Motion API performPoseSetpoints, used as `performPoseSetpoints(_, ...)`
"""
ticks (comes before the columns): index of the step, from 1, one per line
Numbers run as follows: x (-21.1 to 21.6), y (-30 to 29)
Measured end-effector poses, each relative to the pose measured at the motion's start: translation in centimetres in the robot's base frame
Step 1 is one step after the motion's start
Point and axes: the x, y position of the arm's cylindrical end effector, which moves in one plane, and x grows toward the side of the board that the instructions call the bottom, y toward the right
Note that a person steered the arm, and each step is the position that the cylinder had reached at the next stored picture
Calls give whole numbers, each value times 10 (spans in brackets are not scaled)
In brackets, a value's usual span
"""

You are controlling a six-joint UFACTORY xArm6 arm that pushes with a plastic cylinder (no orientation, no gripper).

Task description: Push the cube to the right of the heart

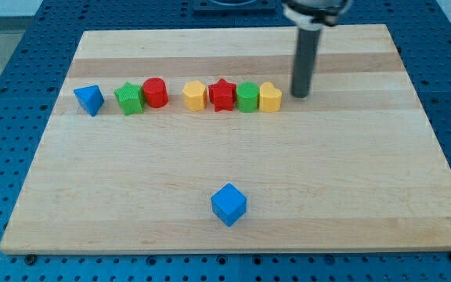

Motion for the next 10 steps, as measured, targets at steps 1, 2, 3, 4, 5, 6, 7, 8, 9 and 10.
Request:
performPoseSetpoints(1,34,58)
performPoseSetpoints(2,95,62)
performPoseSetpoints(3,160,45)
performPoseSetpoints(4,225,-30)
performPoseSetpoints(5,253,-120)
performPoseSetpoints(6,240,-200)
performPoseSetpoints(7,199,-204)
performPoseSetpoints(8,193,-132)
performPoseSetpoints(9,212,-146)
performPoseSetpoints(10,214,-221)
